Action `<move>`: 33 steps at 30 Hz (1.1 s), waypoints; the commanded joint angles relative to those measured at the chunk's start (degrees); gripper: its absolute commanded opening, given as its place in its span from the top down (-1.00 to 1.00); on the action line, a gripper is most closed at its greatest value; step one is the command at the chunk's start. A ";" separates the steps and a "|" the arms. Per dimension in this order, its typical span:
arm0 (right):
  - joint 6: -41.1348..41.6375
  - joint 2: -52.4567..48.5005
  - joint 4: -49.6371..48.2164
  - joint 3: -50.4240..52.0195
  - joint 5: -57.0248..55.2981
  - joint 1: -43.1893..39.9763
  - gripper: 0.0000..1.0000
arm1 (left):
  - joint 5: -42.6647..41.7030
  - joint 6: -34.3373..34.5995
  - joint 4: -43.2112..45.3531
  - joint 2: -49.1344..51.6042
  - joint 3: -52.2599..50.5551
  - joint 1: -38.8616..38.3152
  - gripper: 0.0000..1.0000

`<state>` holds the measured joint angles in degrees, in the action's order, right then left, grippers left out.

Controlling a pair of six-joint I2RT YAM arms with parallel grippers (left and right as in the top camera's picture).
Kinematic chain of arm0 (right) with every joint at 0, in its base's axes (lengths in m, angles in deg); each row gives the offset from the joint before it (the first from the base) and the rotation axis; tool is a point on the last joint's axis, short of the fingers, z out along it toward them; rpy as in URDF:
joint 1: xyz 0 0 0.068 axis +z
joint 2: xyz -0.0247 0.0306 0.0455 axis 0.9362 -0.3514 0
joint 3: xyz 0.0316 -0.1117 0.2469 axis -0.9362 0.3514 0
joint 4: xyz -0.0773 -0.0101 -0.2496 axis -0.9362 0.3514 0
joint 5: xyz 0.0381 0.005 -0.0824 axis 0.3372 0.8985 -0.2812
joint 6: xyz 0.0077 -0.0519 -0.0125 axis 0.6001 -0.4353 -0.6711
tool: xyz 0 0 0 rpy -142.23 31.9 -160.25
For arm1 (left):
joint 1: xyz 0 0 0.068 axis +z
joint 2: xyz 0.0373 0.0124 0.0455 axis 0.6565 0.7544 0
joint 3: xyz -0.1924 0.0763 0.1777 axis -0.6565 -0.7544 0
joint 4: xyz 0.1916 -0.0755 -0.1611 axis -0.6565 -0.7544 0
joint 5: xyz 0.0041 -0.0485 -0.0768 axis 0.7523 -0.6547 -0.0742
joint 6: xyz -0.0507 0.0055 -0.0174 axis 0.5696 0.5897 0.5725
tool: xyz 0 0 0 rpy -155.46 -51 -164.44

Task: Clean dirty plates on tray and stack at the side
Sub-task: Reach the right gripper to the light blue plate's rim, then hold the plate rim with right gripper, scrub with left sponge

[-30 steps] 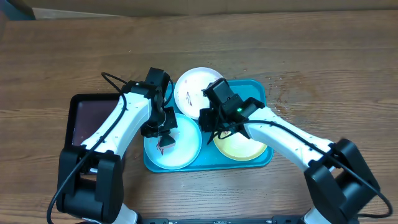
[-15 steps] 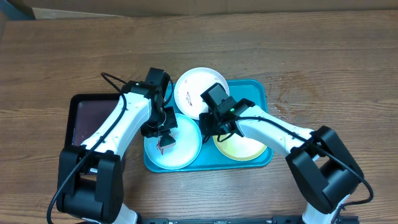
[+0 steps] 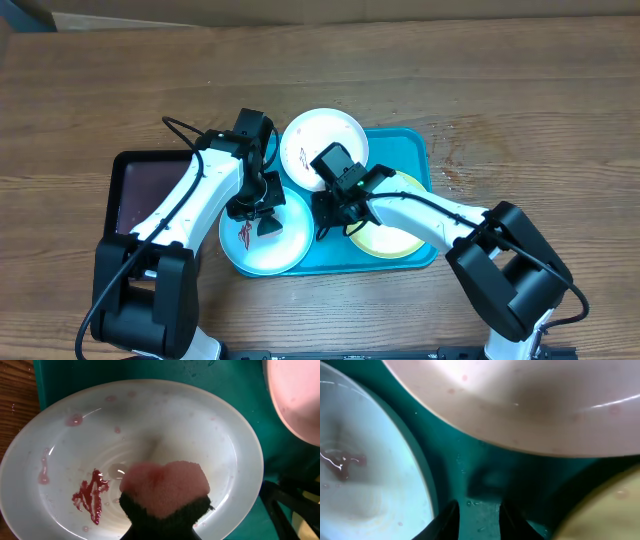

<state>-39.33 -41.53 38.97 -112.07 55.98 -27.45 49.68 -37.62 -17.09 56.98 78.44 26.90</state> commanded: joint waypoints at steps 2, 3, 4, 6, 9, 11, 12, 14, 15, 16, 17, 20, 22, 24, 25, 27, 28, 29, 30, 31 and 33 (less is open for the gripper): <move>-1.38 3.82 2.27 -4.15 0.11 -0.39 0.34 | 0.79 0.79 -0.31 -0.07 0.04 0.35 0.92; -2.25 4.11 2.49 -4.61 1.46 -0.22 0.23 | 0.79 0.79 -0.33 -0.07 0.04 0.35 0.92; -2.97 4.13 2.49 -4.83 2.75 -0.11 0.15 | 0.79 0.79 -0.33 -0.07 0.04 0.35 0.92; -3.10 4.11 2.23 -4.68 4.35 -0.04 0.07 | 0.79 0.79 -0.33 -0.07 0.04 0.35 0.92; -2.89 4.04 1.79 -3.50 4.28 0.24 0.08 | 0.79 0.79 -0.33 -0.07 0.04 0.35 0.92; -2.43 4.00 1.49 -2.73 4.24 0.44 0.11 | 0.79 0.81 -0.33 -0.07 0.04 0.35 0.92; -1.66 3.93 1.05 -2.27 4.13 0.59 0.12 | 0.79 0.81 -0.33 -0.07 0.04 0.35 0.91; -0.24 3.87 -0.81 -0.81 3.76 1.14 0.16 | 0.76 0.87 -0.33 -0.07 0.04 0.35 0.92; 0.20 3.87 -2.05 0.15 3.65 1.33 0.17 | 0.79 1.11 -0.33 -0.07 0.04 0.35 0.92; 0.20 3.82 -3.08 0.94 3.63 1.42 0.17 | 0.76 1.27 -0.31 -0.07 0.04 0.35 0.92; 0.39 3.58 -4.02 1.64 3.63 1.53 0.17 | 0.76 1.27 -0.31 -0.07 0.04 0.35 0.92; 2.12 2.56 -5.60 2.86 2.62 1.53 0.23 | 0.79 1.22 -0.35 -0.07 0.04 0.35 0.91; 2.29 1.27 -6.40 3.37 2.56 1.53 0.25 | 0.76 1.25 -0.35 -0.07 0.04 0.35 0.92; 2.29 -0.04 -6.43 3.37 2.56 1.57 0.26 | 0.79 1.25 -0.35 -0.07 0.04 0.35 0.91; 2.29 -0.59 -6.60 3.37 2.56 1.55 0.27 | 0.76 1.22 -0.35 -0.07 0.04 0.35 0.92; 2.29 -0.85 -6.88 3.37 2.58 1.55 0.33 | 0.76 1.22 -0.37 -0.07 0.04 0.35 0.92; 2.29 -0.85 -6.99 3.34 2.58 1.55 0.38 | 0.76 1.22 -0.35 -0.07 0.04 0.35 0.92; 2.29 -0.83 -6.97 3.17 2.56 1.55 0.45 | 0.76 1.22 -0.35 -0.07 0.04 0.35 0.92; 2.29 -0.83 -6.97 3.04 2.56 1.55 0.51 | 0.76 1.22 -0.35 -0.07 0.04 0.35 0.92; 2.29 -0.83 -6.99 2.97 2.54 1.55 0.56 | 0.79 1.22 -0.35 -0.07 0.04 0.35 0.92; 2.27 -0.83 -6.97 2.82 2.21 1.42 0.63 | 0.76 1.20 -0.37 -0.07 0.04 0.35 0.92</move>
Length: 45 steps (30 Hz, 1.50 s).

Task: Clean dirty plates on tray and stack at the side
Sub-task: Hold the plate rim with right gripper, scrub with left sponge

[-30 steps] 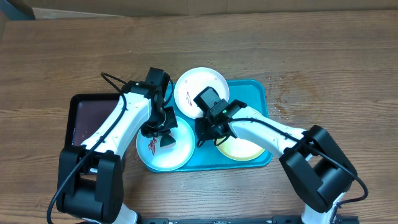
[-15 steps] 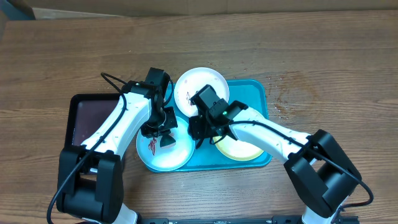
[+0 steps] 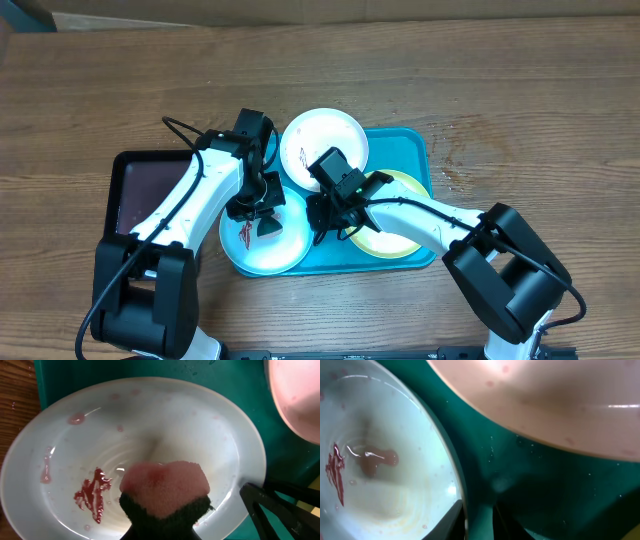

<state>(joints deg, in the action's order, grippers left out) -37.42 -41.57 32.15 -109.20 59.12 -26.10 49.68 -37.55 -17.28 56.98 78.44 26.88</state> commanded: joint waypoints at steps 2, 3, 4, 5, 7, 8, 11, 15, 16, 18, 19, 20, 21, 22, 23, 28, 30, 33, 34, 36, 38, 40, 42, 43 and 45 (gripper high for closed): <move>0.35 -0.79 -0.11 -0.04 -1.53 -0.02 0.70 | 0.74 1.14 -0.17 -0.07 0.04 0.35 0.91; 0.37 -0.79 -0.02 -0.04 -2.01 -0.02 0.71 | 0.74 1.14 -0.17 -0.07 0.04 0.31 0.92; 0.35 -0.79 0.02 -0.07 -2.27 0.00 0.72 | 0.74 1.11 -0.17 -0.07 0.04 0.28 0.91; 0.35 -0.79 0.11 -0.13 -2.75 0.00 0.75 | 0.72 1.14 -0.17 -0.07 0.04 0.24 0.92; 0.35 -0.79 0.74 -0.52 -3.91 -0.02 0.77 | 0.13 1.11 -0.09 -0.07 0.04 0.22 0.91; 0.35 -0.79 1.33 -0.92 -4.57 -0.07 0.79 | -0.31 1.11 0.02 -0.07 0.04 0.22 0.92; 0.33 -0.79 3.91 -2.49 -6.97 -0.04 0.85 | -1.86 0.98 0.55 -0.07 0.02 0.20 0.92; 0.33 -0.79 5.86 -3.56 -9.18 -0.04 0.85 | -2.23 0.72 1.53 -0.04 -0.09 -0.24 0.91; 0.35 -0.79 5.88 -3.56 -9.18 -0.04 0.85 | -2.25 0.70 1.88 -0.02 -0.13 -0.52 0.92; 0.37 -0.79 5.86 -3.56 -9.18 -0.07 0.85 | -2.27 0.70 2.93 0.00 -0.44 -1.27 0.92; 0.39 -0.79 5.86 -3.56 -9.22 -0.07 0.85 | -2.27 0.70 3.45 0.00 -0.66 -1.64 0.92; 0.92 -0.79 5.84 -3.56 -9.44 -0.24 0.85 | -2.29 0.70 4.20 0.02 -0.98 -2.10 0.92; 1.90 -0.79 5.88 -3.56 -9.79 -0.39 0.85 | -2.27 0.72 4.92 0.02 -1.42 -2.49 0.92; 2.84 -0.79 5.90 -3.56 -10.01 -0.72 0.85 | -2.34 0.72 5.75 0.02 -1.92 -2.95 0.92; 2.95 -0.79 5.86 -3.54 -9.99 -1.07 0.85 | -2.34 0.72 6.47 0.02 -2.38 -3.30 0.91; 2.91 -0.79 6.08 -3.54 -10.01 -2.12 0.84 | -1.79 1.22 8.76 0.02 -4.46 -3.74 0.88; 2.91 -0.79 6.12 -3.54 -9.99 -2.23 0.84 | -1.81 1.18 8.83 0.02 -4.63 -3.72 0.77; 2.91 -0.79 6.03 -3.54 -9.99 -2.23 0.83 | -1.81 1.16 8.81 0.02 -4.63 -3.78 0.52; 2.91 -0.79 6.03 -3.54 -9.99 -2.23 0.83 | -1.84 1.16 8.81 0.02 -4.63 -3.80 0.49; 2.91 -0.79 6.01 -3.54 -10.01 -2.23 0.83 | -1.86 1.18 8.83 0.02 -4.63 -3.80 0.48; 2.91 -0.79 6.03 -3.54 -10.01 -2.23 0.83 | -1.86 1.18 8.81 0.02 -4.63 -3.85 0.48; 2.89 -0.79 6.05 -3.54 -10.01 -2.23 0.83 | -1.86 1.18 8.79 0.02 -4.63 -3.85 0.47; 2.89 -0.79 6.05 -3.54 -10.01 -2.23 0.83 | -1.86 1.18 8.61 0.04 -4.63 -3.85 0.47; 2.89 -0.79 6.05 -3.54 -10.01 -2.23 0.83 | -1.88 1.20 8.52 0.04 -4.63 -3.85 0.47; 2.89 -0.79 6.05 -3.54 -10.01 -2.23 0.83 | -2.45 1.22 8.46 0.04 -4.81 -3.89 0.46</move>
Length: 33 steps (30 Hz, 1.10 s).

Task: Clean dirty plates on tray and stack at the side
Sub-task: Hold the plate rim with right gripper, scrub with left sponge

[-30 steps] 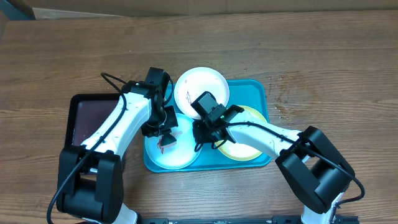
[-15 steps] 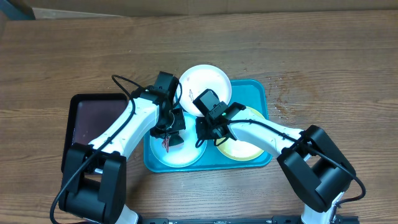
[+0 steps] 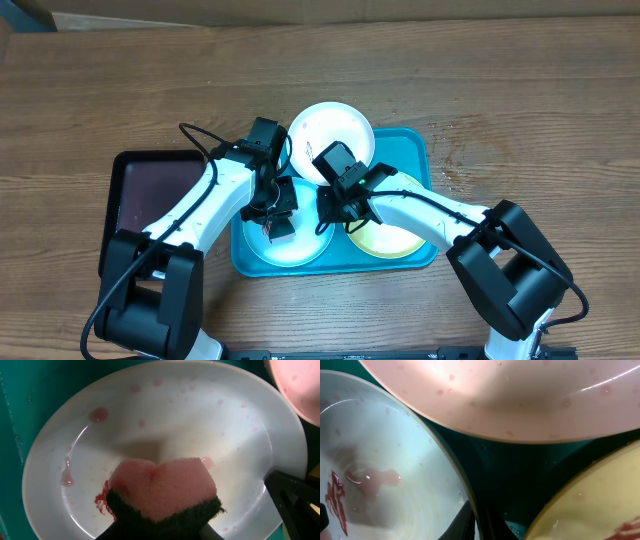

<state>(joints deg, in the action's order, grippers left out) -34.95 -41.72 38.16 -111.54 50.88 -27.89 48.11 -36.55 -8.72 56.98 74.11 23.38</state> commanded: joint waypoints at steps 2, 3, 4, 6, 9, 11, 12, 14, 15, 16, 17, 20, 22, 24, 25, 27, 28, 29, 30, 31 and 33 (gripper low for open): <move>0.42 -0.63 0.02 -1.20 -1.77 -0.44 0.83 | -1.81 0.24 0.22 0.02 -0.94 -0.39 0.46; 0.42 -0.63 0.02 -1.20 -1.77 -0.44 0.83 | -2.10 0.46 0.59 0.04 -1.36 -0.39 0.47; 0.42 -0.63 -0.02 -1.20 -1.77 -0.44 0.83 | -2.19 0.87 1.01 0.04 -1.79 -0.39 0.49; 0.42 -0.63 -0.11 -1.20 -1.75 -0.44 0.83 | -2.19 1.29 1.97 0.04 -2.78 -0.39 0.51; 0.42 -0.63 -0.11 -1.20 -1.75 -0.44 0.83 | -2.19 1.70 3.37 0.04 -4.07 -0.39 0.52; 0.42 -0.63 -0.11 -1.20 -1.75 -0.44 0.83 | -2.19 1.66 3.78 0.04 -4.42 -0.39 0.50; 0.37 -0.63 -0.11 -1.20 -1.75 -0.44 0.83 | -2.21 1.64 4.00 0.04 -4.42 -0.39 0.48; 0.26 -0.63 -0.09 -1.20 -1.75 -0.44 0.83 | -2.71 1.57 4.79 0.04 -4.42 -0.39 0.42; 0.26 -0.63 -0.11 -1.20 -1.73 -0.44 0.83 | -3.50 0.92 5.35 0.04 -4.42 -0.39 0.37; 0.26 -0.63 -0.11 -1.20 -1.75 -0.44 0.82 | -4.66 -0.26 6.08 0.04 -4.42 -0.39 0.29; 0.26 -0.63 -0.11 -1.20 -1.73 -0.44 0.83 | -5.92 -1.57 6.69 0.04 -4.39 -0.39 0.20; 0.24 -0.63 -0.02 -1.20 -1.73 -0.44 0.83 | -7.82 -3.13 7.56 0.02 -4.28 -0.39 -0.04; 0.24 -0.63 0.11 -1.20 -1.73 -0.44 0.82 | -7.65 -3.15 7.54 0.04 -4.28 -0.39 -0.10; 0.24 -0.63 0.20 -1.20 -1.73 -0.44 0.82 | -7.56 -3.15 7.37 0.04 -4.28 -0.37 -0.08; 0.24 -0.63 0.26 -1.20 -1.73 -0.44 0.82 | -7.58 -3.13 7.30 0.02 -4.28 -0.37 -0.06; 0.24 -0.63 0.28 -1.20 -1.73 -0.44 0.82 | -7.58 -3.13 6.88 0.02 -4.28 -0.37 -0.01; 0.24 -0.63 0.26 -1.20 -1.75 -0.44 0.81 | -7.56 -3.13 6.64 0.02 -4.28 -0.37 0.02; 0.24 -0.63 0.26 -1.20 -1.75 -0.44 0.81 | -7.58 -3.15 6.40 0.02 -4.28 -0.37 0.07; 0.26 -0.63 0.26 -1.20 -1.75 -0.44 0.81 | -7.52 -3.17 6.16 0.02 -4.28 -0.37 0.11; 0.24 -0.63 0.26 -1.20 -1.75 -0.44 0.81 | -7.15 -3.26 5.97 0.02 -4.28 -0.37 0.17; 0.24 -0.63 0.26 -1.20 -1.75 -0.44 0.81 | -5.73 -3.30 5.53 0.02 -4.28 -0.37 0.29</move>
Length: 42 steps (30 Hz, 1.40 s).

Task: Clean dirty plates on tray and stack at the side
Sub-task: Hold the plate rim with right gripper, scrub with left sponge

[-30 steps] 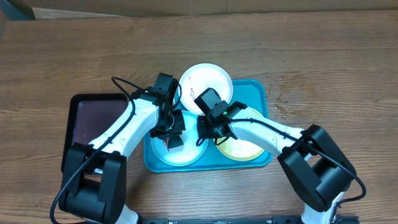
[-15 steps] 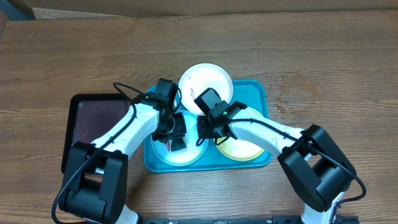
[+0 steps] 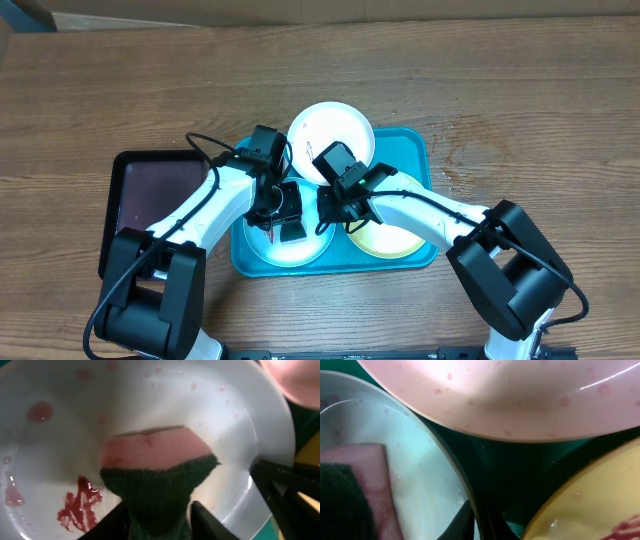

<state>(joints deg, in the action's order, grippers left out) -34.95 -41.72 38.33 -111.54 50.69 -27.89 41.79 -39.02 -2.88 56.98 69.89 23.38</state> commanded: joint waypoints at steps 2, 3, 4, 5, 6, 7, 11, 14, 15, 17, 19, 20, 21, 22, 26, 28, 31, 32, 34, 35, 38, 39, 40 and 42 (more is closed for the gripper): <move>0.24 -0.63 0.09 -1.20 -1.53 -0.44 0.81 | 2.03 -0.85 -0.85 0.02 -0.07 -0.37 0.31; 0.24 -0.63 0.09 -1.20 -1.55 -0.44 0.81 | 2.36 -0.83 -1.01 0.02 -0.07 -0.37 0.32; 0.24 -0.63 0.07 -1.20 -1.55 -0.44 0.81 | 2.69 -0.83 -1.20 0.02 -0.07 -0.37 0.32; 0.24 -0.63 0.07 -1.20 -1.55 -0.44 0.80 | 2.82 -0.83 -1.31 0.02 -0.07 -0.37 0.36; 0.24 -0.63 0.07 -1.20 -1.55 -0.44 0.80 | 2.89 -0.83 -1.36 0.02 -0.07 -0.37 0.42; 0.26 -0.63 0.07 -1.20 -1.55 -0.44 0.80 | 2.89 -0.83 -1.36 0.02 -0.07 -0.37 0.53; 0.26 -0.63 0.07 -1.20 -1.57 -0.44 0.80 | 2.89 -0.07 -0.66 0.02 -0.07 -0.39 0.92; 0.24 -0.63 -0.04 -1.20 -1.57 -0.44 0.80 | 2.86 2.27 0.57 0.02 -0.09 -0.39 0.91; 0.26 -0.63 -0.11 -1.20 -1.55 -0.44 0.80 | 2.86 3.15 0.96 0.02 -0.09 -0.39 0.92; 0.26 -0.63 -0.11 -1.20 -1.55 -0.44 0.80 | 2.84 4.31 1.84 0.02 -0.11 -0.39 0.91; 0.26 -0.63 -0.11 -1.20 -1.55 -0.44 0.80 | 2.86 4.83 2.71 0.02 -0.15 -0.39 0.92; 0.24 -0.63 -0.09 -1.20 -1.57 -0.44 0.80 | 2.84 5.01 3.06 0.04 -0.15 -0.39 0.92; 0.24 -0.63 -0.11 -1.20 -1.57 -0.44 0.80 | 2.84 5.01 3.26 0.04 -0.15 -0.39 0.91; 0.24 -0.63 -0.11 -1.20 -1.57 -0.44 0.80 | 2.86 5.01 3.32 0.04 -0.15 -0.39 0.92; 0.26 -0.63 -0.09 -1.20 -1.55 -0.44 0.80 | 3.17 4.98 3.80 0.04 -1.25 -0.39 0.92; 0.24 -0.63 -0.04 -1.20 -1.55 -0.44 0.81 | 4.13 5.01 4.81 0.04 -3.10 -0.39 0.92; 0.24 -0.63 0.09 -1.20 -1.57 -0.44 0.80 | 7.30 5.01 6.60 0.04 -6.58 -0.37 0.92; 0.24 -0.63 0.13 -1.20 -1.57 -0.44 0.80 | 9.38 4.98 6.45 0.04 -7.34 -0.31 0.92; 0.26 -0.63 0.31 -1.20 -1.57 -0.44 0.80 | 15.45 5.01 4.81 0.04 -8.22 -0.28 0.91; 0.24 -0.63 0.33 -1.20 -1.57 -0.44 0.80 | 19.30 5.05 3.28 0.04 -8.22 -0.28 0.92; 0.24 -0.63 0.11 -1.20 -1.57 -0.44 0.80 | 27.61 6.34 0.28 0.04 -8.20 -0.28 0.92; 0.26 -0.63 0.09 -1.20 -1.57 -0.44 0.80 | 29.35 6.54 -0.48 0.04 -8.09 -0.26 0.92; 0.26 -0.63 0.09 -1.20 -1.57 -0.44 0.80 | 30.80 6.51 -1.36 0.02 -7.74 -0.28 0.91; 0.24 -0.63 0.13 -1.20 -1.57 -0.44 0.80 | 33.53 6.54 -3.87 0.02 -6.14 -0.28 0.92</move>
<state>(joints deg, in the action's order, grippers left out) -34.93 -41.72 38.27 -111.54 51.45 -27.65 60.90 -33.51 -3.82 54.90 65.30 22.35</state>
